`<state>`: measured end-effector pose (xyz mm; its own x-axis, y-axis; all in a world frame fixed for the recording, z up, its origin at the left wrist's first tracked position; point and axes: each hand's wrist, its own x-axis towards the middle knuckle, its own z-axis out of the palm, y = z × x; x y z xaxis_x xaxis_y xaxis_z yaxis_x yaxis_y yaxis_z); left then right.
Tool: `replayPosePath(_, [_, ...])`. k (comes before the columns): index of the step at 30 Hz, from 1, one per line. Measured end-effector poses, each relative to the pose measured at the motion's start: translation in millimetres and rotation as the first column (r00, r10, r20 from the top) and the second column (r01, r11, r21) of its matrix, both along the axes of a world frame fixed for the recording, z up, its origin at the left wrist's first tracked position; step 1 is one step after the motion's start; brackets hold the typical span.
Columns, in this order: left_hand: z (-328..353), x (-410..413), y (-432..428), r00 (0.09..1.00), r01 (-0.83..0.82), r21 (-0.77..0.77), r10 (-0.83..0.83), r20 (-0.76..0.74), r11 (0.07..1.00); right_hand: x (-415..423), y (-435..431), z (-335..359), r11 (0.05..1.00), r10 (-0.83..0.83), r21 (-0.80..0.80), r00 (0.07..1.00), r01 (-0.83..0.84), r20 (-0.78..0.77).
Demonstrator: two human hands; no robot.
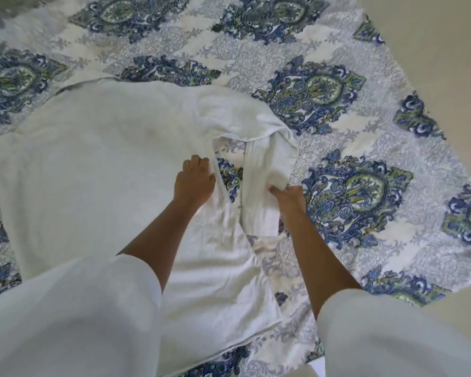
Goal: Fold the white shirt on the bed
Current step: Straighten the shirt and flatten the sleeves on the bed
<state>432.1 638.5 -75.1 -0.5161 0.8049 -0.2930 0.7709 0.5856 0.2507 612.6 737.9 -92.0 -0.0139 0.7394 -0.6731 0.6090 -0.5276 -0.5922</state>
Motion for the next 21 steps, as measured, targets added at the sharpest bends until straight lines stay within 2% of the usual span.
replayPosePath(3, [3.3,-9.4,27.6,0.998,-0.068,-0.011,0.068,0.003,0.998,-3.0,38.6,4.4,0.987,-0.012,-0.160,0.998,0.003,-0.054])
replayPosePath(5, [3.8,-14.0,44.3,0.998,-0.059,-0.037,0.058,-0.020,0.998,0.3,69.5,12.6,0.985,0.097,-0.147,0.995,-0.093,0.021])
replayPosePath(7, [2.8,-17.4,61.1,0.998,-0.012,-0.070,0.007,-0.063,0.997,4.2,105.2,24.7,0.979,0.190,0.034,0.955,-0.203,0.229])
replayPosePath(9, [2.2,-19.6,75.2,0.995,0.031,-0.098,-0.039,-0.088,0.995,4.9,138.0,43.7,0.918,0.140,0.284,0.895,-0.278,0.423])
replayPosePath(10, [1.1,-20.7,81.6,0.992,0.055,-0.108,-0.067,-0.108,0.993,4.0,152.7,55.8,0.866,0.094,0.396,0.877,-0.306,0.472])
replayPosePath(12, [0.7,-21.2,91.2,0.984,0.081,-0.123,-0.098,-0.145,0.989,0.0,178.0,81.3,0.720,0.002,0.598,0.863,-0.352,0.505])
replayPosePath(14, [-3.5,-22.9,96.6,0.974,0.107,-0.118,-0.128,-0.186,0.987,-0.9,200.5,98.4,0.571,-0.067,0.725,0.858,-0.385,0.509])
replayPosePath(17, [-14.2,-28.0,102.2,0.963,0.136,-0.080,-0.151,-0.226,0.988,6.5,223.5,88.5,0.457,-0.105,0.800,0.869,-0.390,0.484])
replayPosePath(19, [-23.0,-26.6,106.5,0.972,0.126,-0.069,-0.137,-0.191,0.990,19.0,223.3,59.5,0.507,-0.005,0.724,0.838,-0.468,0.545])
replayPosePath(21, [-29.6,-27.9,112.2,0.980,0.160,-0.054,-0.165,-0.114,0.986,32.9,221.3,31.9,0.651,0.137,0.547,0.790,-0.526,0.598])
